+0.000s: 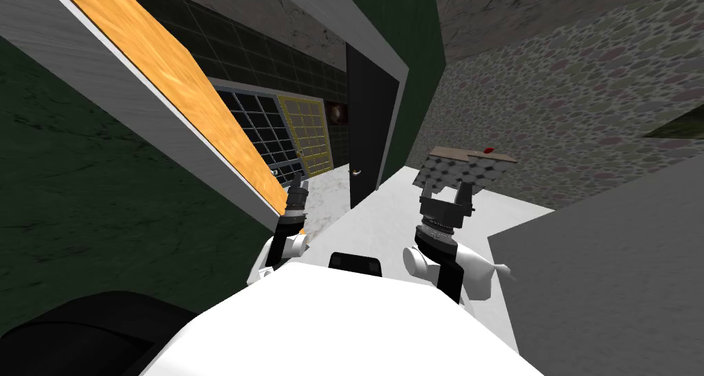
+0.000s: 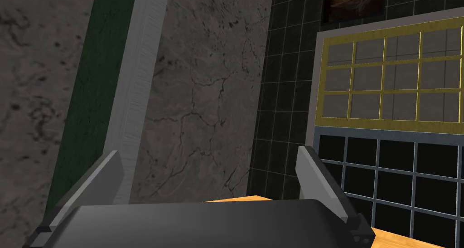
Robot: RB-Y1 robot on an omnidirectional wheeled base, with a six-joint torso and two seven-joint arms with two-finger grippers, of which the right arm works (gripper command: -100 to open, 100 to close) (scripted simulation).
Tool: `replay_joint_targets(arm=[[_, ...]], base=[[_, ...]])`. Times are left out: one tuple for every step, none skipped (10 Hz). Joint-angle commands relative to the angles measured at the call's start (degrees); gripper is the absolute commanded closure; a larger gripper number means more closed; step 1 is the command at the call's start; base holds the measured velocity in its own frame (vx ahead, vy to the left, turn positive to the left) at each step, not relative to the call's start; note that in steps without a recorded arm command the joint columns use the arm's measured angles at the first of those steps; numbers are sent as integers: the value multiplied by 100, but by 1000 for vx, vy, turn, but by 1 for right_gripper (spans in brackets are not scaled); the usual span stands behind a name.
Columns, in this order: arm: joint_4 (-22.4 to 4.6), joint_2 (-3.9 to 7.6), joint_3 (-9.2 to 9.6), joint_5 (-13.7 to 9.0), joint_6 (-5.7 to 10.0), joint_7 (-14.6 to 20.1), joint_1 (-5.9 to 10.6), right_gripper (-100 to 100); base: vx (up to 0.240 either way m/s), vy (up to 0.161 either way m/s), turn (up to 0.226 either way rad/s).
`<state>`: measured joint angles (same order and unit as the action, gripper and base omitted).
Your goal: Push the door open
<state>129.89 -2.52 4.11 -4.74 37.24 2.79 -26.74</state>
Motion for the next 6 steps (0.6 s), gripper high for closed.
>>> replay_joint_targets(arm=[[-219, 81, 47, -1, 14, -6, 65, -100], [-282, 102, 61, -1, 18, -8, 83, -100], [-408, 144, 88, -1, 27, -11, 120, -100], [-588, 195, 127, -2, 38, -16, 174, -100], [-677, 221, 146, -2, 44, -19, 200, -100], [-874, 273, 188, -3, 57, -24, 258, -100]], base=[[82, -1, 118], [130, -21, 90], [141, -54, 85], [173, -61, 117], [157, -59, 84], [136, -44, 115]])
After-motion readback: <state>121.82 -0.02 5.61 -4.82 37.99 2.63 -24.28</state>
